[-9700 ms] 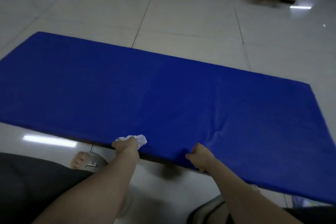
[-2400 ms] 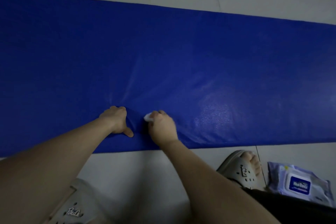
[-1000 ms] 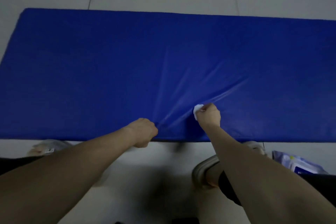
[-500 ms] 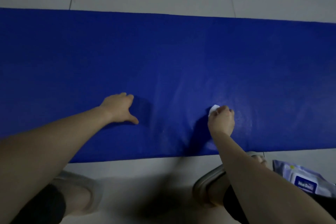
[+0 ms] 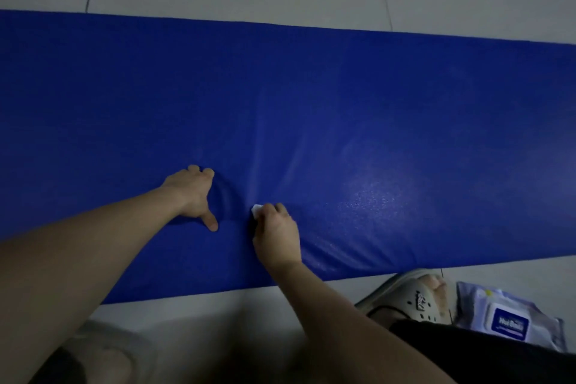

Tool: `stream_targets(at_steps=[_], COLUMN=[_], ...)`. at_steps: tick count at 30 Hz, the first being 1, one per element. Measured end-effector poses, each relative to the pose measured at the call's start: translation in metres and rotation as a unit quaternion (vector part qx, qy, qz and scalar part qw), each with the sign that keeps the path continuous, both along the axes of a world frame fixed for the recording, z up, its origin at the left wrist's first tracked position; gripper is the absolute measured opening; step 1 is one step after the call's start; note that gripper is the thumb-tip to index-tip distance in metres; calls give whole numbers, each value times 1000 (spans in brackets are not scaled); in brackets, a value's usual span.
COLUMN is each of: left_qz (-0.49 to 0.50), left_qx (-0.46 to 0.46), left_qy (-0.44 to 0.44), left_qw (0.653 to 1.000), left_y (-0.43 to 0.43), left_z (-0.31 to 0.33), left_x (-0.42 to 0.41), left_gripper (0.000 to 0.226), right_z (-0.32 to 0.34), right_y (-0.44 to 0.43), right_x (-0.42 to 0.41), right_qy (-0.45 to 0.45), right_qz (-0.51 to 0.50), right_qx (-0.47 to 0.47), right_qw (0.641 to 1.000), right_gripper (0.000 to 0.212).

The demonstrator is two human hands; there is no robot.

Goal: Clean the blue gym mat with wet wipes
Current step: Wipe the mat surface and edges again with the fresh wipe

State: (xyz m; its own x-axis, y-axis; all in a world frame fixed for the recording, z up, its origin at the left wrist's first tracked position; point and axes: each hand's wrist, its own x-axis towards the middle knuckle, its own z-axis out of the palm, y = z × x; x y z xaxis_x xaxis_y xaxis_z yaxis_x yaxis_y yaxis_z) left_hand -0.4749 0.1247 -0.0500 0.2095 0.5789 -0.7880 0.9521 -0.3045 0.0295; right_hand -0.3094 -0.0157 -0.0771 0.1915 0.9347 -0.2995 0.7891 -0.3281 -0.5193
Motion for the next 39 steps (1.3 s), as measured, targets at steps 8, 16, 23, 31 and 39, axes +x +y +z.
stream_targets(at_steps=[8, 16, 23, 31, 39], left_qz=[21, 5, 0, 7, 5], left_qx=[-10, -4, 1, 1, 5], left_qy=[5, 6, 9, 3, 0], left_qw=[1000, 1000, 1000, 1000, 1000], left_y=[1, 1, 2, 1, 0], left_z=[5, 6, 6, 5, 6], left_x=[4, 5, 4, 3, 5], left_gripper=[129, 120, 113, 118, 119], right_z=[4, 1, -2, -5, 3], right_y=[5, 19, 45, 55, 50], right_x=[139, 131, 4, 90, 195], right_qy=[-103, -56, 21, -103, -124], right_qz=[-153, -282, -41, -55, -263], right_qx=[-39, -5, 13, 24, -50], right_qw=[982, 958, 999, 993, 955], right_gripper=[25, 18, 20, 12, 13])
